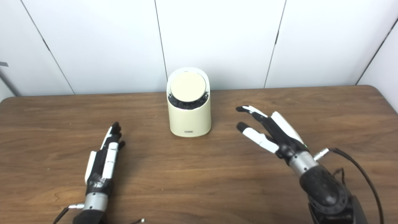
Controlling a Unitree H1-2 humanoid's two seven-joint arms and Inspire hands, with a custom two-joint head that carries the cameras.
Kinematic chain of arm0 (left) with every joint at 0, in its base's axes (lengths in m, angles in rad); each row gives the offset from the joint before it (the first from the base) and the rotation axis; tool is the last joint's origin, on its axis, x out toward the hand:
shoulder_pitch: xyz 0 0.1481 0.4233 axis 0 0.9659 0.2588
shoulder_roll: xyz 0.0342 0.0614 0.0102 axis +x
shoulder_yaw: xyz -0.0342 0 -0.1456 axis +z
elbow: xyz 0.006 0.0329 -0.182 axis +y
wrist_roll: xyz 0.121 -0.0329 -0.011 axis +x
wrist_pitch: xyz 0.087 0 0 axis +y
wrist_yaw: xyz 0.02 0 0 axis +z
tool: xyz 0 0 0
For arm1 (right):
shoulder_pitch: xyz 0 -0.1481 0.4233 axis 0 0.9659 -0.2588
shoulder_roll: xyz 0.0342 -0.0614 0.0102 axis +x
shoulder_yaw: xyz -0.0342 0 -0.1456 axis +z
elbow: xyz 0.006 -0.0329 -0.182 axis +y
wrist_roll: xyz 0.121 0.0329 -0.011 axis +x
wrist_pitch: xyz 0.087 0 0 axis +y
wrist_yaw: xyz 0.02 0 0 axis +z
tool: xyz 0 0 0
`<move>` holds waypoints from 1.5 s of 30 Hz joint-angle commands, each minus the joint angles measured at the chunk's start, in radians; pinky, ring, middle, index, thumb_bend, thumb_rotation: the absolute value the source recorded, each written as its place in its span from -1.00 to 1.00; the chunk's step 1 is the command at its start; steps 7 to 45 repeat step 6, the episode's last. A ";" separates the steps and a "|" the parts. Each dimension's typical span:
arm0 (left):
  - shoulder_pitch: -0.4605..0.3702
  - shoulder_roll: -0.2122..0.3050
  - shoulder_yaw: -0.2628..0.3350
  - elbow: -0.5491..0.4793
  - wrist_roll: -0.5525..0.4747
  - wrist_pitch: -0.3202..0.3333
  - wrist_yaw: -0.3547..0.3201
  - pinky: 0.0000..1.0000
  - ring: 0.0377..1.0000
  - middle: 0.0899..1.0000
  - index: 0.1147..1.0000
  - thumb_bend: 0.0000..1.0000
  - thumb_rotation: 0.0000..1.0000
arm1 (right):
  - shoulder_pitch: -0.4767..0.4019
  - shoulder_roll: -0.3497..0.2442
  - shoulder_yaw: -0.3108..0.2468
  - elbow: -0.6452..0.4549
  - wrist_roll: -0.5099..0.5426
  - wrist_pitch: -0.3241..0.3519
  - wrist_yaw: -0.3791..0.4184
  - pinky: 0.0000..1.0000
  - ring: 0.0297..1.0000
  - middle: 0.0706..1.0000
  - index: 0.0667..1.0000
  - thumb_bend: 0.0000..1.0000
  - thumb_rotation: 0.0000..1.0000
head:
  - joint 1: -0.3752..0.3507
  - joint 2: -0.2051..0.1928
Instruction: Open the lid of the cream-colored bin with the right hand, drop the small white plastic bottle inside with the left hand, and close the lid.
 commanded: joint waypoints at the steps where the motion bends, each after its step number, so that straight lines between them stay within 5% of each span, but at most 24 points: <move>1: 0.014 0.019 0.016 -0.040 -0.040 0.010 -0.017 0.93 0.95 0.95 0.96 -0.03 0.84 | -0.007 0.023 -0.042 0.006 0.101 -0.046 -0.037 0.85 0.90 0.87 0.78 0.13 1.00 | 0.000 0.002; 6: 0.054 0.043 0.034 -0.082 -0.113 0.024 -0.055 0.99 0.95 0.97 0.99 -0.11 0.96 | 0.029 0.119 -0.092 0.033 0.232 -0.019 -0.093 0.93 0.95 0.90 0.82 0.18 1.00 | -0.004 0.010; 45: 0.054 0.043 0.034 -0.082 -0.113 0.024 -0.055 0.99 0.95 0.97 0.99 -0.11 0.96 | 0.029 0.119 -0.092 0.033 0.232 -0.019 -0.093 0.93 0.95 0.90 0.82 0.18 1.00 | -0.004 0.010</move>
